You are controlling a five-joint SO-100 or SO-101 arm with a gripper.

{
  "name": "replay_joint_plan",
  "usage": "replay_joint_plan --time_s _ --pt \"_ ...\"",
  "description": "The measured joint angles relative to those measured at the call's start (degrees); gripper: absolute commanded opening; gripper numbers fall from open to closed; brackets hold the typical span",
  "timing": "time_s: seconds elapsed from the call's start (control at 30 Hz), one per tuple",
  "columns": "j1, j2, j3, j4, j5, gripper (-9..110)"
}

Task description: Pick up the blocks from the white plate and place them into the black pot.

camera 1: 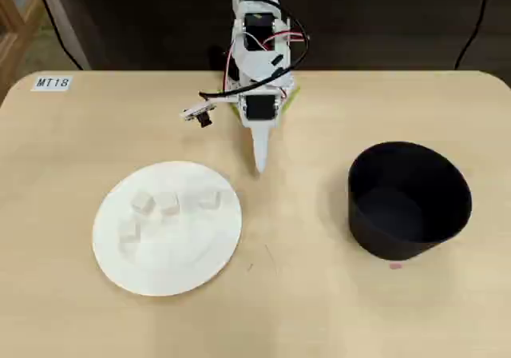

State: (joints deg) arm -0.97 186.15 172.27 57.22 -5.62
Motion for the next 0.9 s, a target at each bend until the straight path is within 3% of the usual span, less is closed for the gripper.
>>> replay_joint_plan --time_s 0.23,0.5,0.6,0.73,0.9 --pt "2.90 0.09 0.00 -3.96 6.94 -2" --pt "3.08 0.09 0.00 -3.96 7.29 2" --pt "3.34 0.09 -1.05 -3.52 5.89 -2" --pt "4.92 -0.97 -12.48 0.97 3.87 -2" --pt "8.09 -16.96 -33.93 7.29 3.34 -2"
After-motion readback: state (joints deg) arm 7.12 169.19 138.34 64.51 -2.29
